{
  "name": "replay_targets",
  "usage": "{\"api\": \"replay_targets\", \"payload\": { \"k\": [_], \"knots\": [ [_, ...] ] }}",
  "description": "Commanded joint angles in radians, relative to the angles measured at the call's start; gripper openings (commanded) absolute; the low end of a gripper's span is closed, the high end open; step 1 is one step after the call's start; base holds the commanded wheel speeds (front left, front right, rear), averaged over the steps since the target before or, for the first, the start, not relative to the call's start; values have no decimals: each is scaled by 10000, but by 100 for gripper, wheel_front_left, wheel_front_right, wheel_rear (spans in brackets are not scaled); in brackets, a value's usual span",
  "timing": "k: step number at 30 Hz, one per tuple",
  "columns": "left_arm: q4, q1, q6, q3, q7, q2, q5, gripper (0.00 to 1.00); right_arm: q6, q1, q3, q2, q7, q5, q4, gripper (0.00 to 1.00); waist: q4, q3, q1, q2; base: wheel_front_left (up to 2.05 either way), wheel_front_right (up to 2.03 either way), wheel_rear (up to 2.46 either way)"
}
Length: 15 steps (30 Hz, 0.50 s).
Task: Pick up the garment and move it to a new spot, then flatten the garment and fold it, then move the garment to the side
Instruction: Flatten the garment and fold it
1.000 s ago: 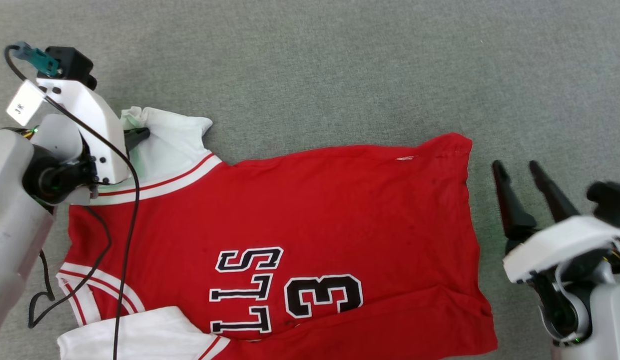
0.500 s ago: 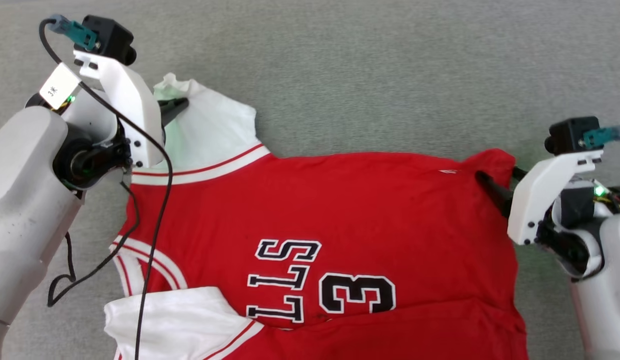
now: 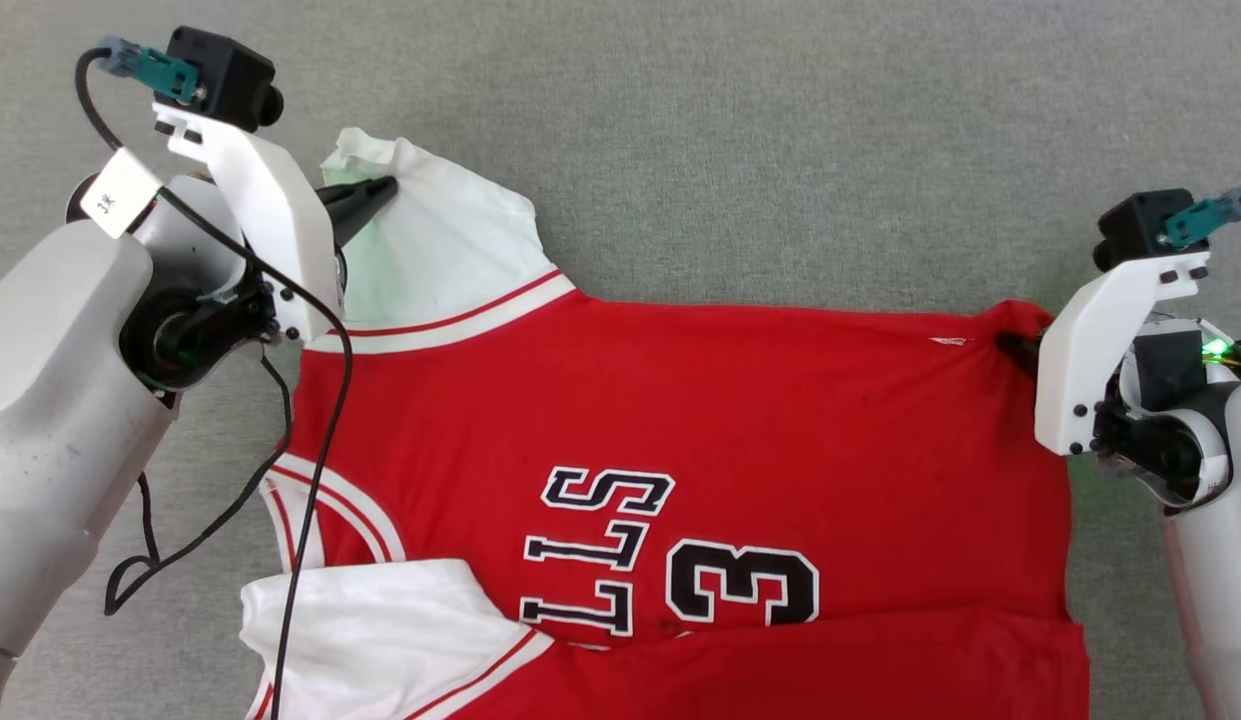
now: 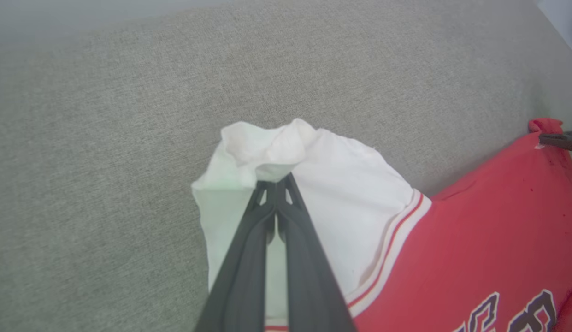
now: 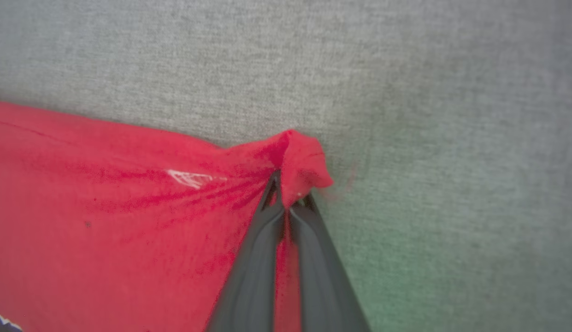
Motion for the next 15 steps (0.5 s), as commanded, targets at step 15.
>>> {"api": "replay_targets", "payload": {
  "k": [15],
  "knots": [
    [-500, 1744, 248, 104, -2126, 435, -307, 0, -10, 1384, -1148, 93, -1167, -375, -1591, 0, 407, -1854, 0, 0, 0, 0, 0]
  ]
}}
